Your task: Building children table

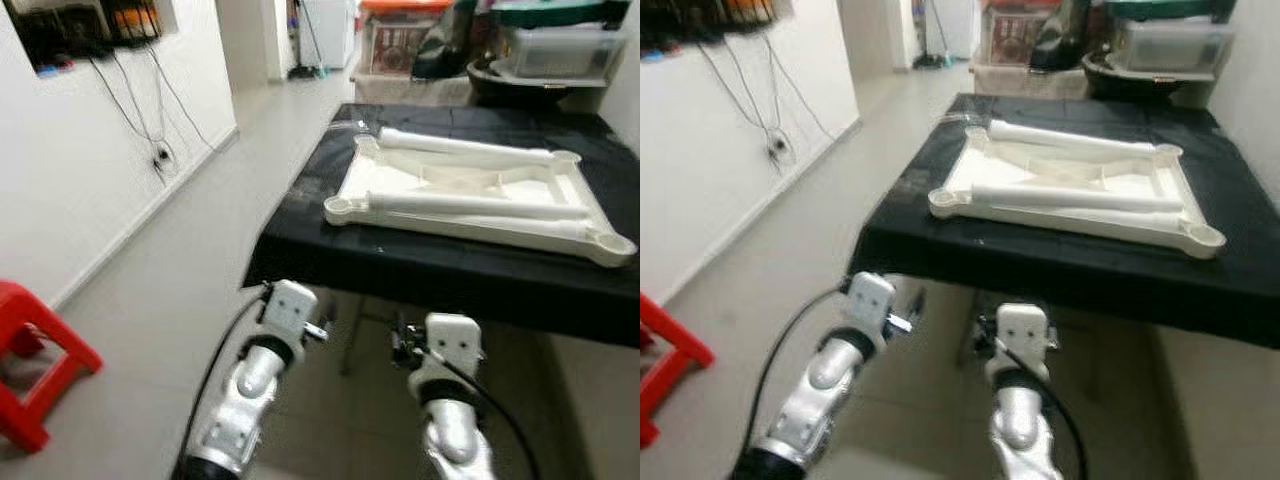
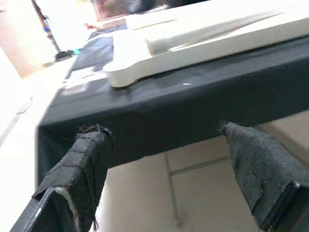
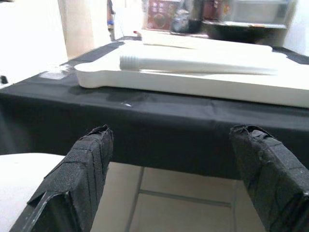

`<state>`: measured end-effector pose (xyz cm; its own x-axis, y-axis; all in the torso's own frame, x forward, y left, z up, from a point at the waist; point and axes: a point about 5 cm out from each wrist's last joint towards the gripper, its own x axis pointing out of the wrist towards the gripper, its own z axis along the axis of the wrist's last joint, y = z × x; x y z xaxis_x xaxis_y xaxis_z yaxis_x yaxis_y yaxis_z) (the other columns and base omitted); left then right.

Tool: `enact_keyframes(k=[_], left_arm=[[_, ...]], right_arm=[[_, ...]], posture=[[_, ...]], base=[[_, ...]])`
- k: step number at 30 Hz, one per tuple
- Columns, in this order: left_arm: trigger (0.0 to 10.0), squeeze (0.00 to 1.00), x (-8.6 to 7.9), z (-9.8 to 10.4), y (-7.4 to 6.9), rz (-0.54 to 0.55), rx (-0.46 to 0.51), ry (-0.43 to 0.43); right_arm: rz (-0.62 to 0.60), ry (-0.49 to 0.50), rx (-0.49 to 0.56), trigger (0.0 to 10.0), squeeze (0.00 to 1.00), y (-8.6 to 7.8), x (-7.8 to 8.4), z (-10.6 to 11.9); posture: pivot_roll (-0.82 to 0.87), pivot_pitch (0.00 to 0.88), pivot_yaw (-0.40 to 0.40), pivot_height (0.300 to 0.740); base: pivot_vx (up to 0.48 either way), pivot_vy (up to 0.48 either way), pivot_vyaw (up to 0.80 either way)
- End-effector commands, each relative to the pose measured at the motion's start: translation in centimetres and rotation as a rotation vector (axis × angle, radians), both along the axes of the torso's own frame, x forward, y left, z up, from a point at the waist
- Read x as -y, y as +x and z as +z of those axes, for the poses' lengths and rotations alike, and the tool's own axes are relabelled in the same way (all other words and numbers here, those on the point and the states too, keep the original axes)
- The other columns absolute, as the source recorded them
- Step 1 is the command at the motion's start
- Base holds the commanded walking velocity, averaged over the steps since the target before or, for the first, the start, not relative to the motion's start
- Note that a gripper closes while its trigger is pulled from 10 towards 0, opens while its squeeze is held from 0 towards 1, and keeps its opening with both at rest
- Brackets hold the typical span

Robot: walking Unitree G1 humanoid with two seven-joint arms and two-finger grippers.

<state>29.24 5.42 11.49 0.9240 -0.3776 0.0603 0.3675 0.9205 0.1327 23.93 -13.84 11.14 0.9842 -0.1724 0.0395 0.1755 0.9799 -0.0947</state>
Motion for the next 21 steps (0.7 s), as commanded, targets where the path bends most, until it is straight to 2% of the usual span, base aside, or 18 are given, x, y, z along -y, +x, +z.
enact_keyframes(k=[1, 21], left_arm=[[10.0, 0.00, 0.23, -0.53, -0.18, -0.005, -0.028, -0.009], [10.0, 0.00, 0.51, -0.54, -0.37, -0.043, -0.026, -0.012]], right_arm=[[-0.003, 0.012, 0.004, 10.0, 0.00, -0.11, 0.11, -0.03], [-0.051, 0.022, 0.031, 10.0, 0.00, -0.43, 0.60, 0.19]], posture=[[0.01, 0.000, -0.012, 0.740], [0.01, 0.000, -0.008, 0.740]], base=[[0.000, 0.000, 0.00], [0.255, 0.000, 0.00]])
